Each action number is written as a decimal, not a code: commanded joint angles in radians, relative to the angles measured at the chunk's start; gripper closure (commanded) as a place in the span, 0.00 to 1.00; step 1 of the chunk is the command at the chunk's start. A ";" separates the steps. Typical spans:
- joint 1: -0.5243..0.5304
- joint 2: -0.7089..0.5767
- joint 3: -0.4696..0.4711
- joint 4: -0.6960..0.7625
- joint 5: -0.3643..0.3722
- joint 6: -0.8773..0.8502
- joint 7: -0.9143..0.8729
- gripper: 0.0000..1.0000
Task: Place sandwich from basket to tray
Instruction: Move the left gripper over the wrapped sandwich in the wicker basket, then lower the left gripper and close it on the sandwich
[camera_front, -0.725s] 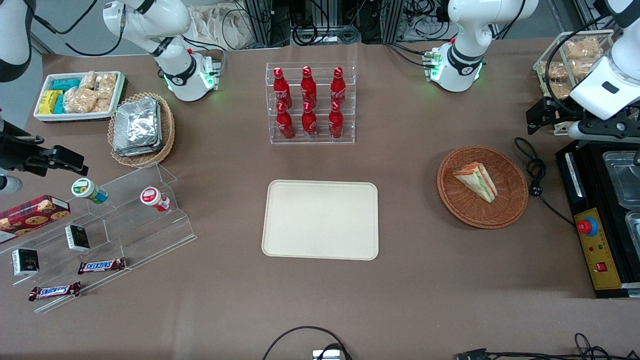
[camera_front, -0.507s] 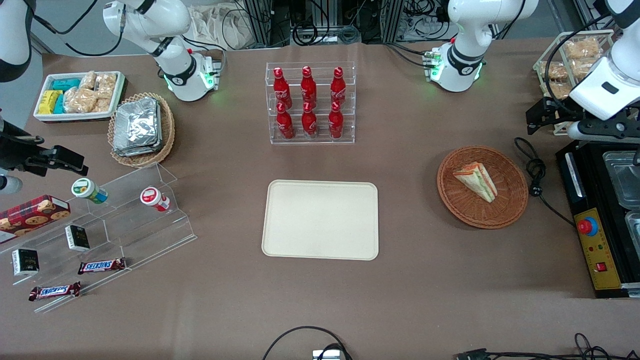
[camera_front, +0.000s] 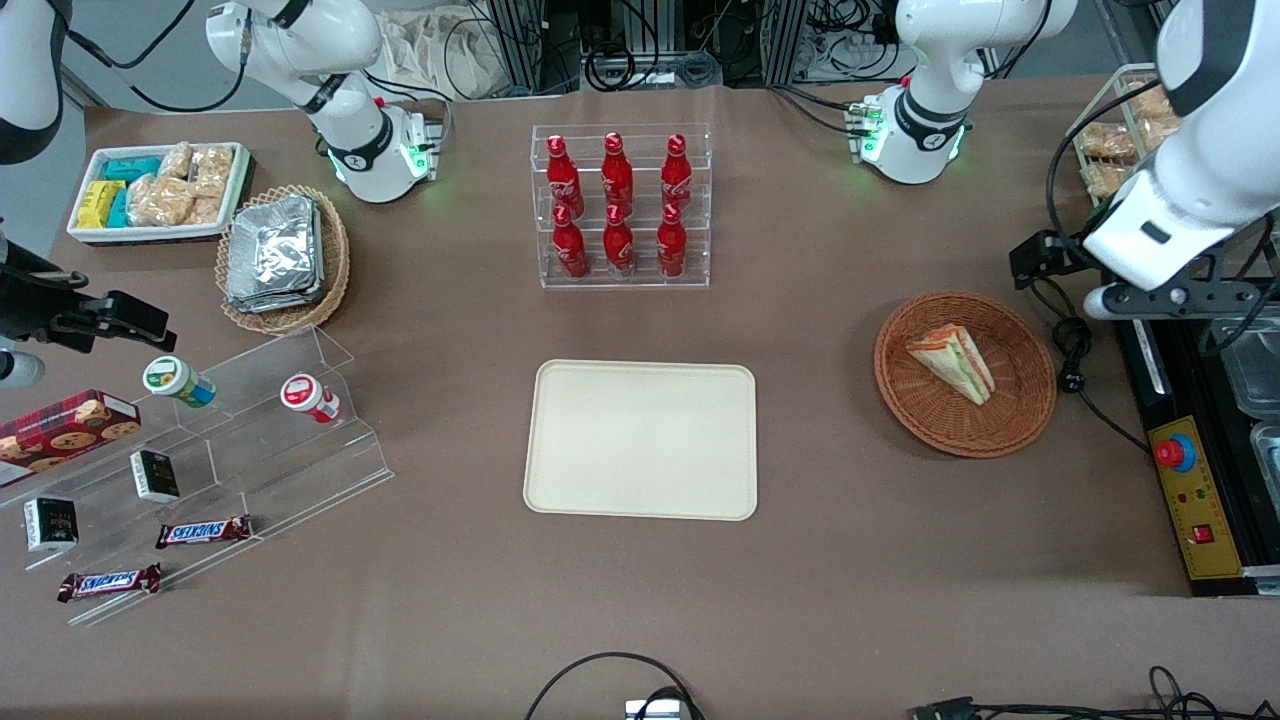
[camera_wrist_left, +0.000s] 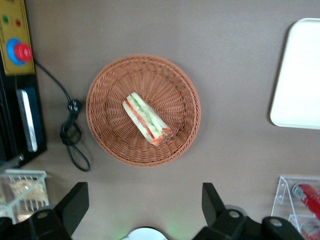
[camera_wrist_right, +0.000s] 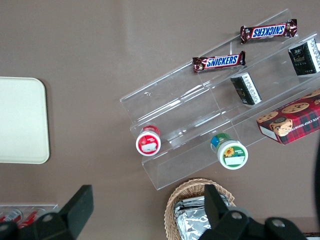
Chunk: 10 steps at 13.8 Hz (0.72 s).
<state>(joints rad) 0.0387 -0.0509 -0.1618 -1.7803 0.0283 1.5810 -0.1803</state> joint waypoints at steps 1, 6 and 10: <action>-0.010 -0.032 0.001 -0.144 0.007 0.120 -0.131 0.00; -0.008 -0.116 -0.013 -0.453 0.013 0.428 -0.321 0.00; 0.000 -0.119 -0.013 -0.588 0.044 0.592 -0.425 0.00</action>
<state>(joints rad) 0.0372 -0.1240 -0.1759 -2.2777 0.0414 2.0914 -0.5431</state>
